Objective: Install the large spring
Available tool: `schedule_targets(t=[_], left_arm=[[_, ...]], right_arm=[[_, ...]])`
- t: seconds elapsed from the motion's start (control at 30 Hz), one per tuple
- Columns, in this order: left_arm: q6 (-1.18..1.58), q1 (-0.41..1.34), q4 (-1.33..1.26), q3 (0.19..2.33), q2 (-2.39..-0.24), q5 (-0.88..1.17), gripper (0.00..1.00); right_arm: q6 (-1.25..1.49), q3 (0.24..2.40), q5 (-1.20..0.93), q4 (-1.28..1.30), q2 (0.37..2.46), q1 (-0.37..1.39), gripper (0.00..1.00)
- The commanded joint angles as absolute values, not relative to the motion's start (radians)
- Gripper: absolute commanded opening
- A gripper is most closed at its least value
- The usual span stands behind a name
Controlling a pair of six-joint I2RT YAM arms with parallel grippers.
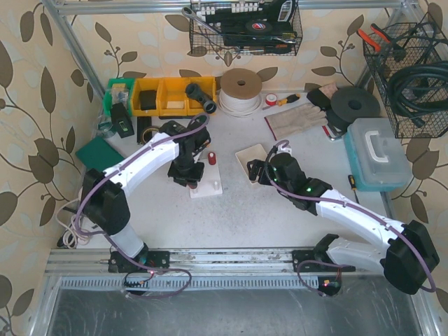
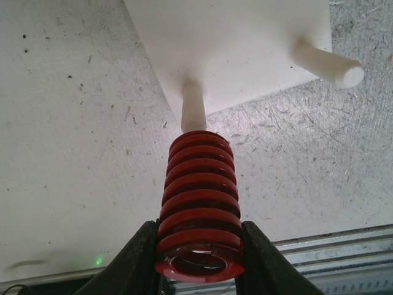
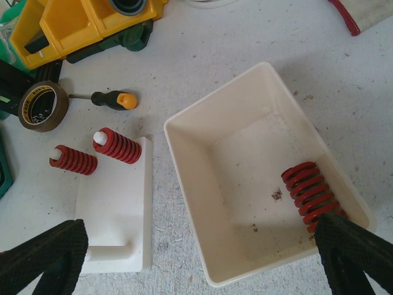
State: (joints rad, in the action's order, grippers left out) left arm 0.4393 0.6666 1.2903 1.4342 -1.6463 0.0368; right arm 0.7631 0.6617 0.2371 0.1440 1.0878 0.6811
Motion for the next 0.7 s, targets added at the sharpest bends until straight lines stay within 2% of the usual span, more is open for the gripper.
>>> schedule_targets(t=[0.0,0.67], left_arm=[[0.414,0.661,1.272,1.471,-1.675,0.077,0.00],[0.412,0.660,1.291,1.469,-1.707,0.042,0.00]], right_arm=[[0.769,0.655,0.260,0.130,1.083,0.689,0.99],[0.766,0.653,0.258,0.127,1.081,0.689,0.98]])
